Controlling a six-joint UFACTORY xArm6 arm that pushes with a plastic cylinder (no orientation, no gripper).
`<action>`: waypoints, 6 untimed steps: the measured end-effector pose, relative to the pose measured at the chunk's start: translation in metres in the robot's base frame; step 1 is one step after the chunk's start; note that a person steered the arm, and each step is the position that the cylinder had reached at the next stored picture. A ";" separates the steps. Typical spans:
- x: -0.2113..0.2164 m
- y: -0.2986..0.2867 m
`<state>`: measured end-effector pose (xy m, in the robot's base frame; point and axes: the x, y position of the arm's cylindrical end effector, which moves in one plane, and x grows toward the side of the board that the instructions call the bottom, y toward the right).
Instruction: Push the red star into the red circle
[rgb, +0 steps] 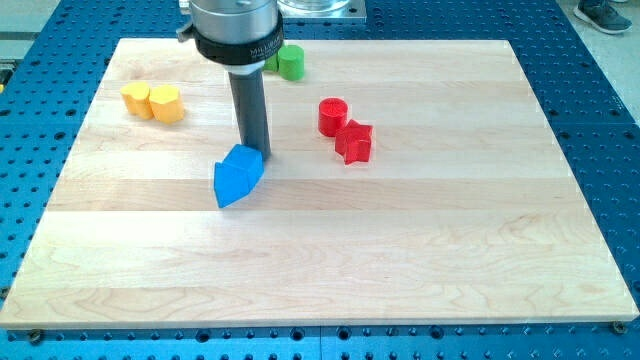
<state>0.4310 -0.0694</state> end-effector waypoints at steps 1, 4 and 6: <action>0.042 0.047; -0.028 0.144; -0.032 0.162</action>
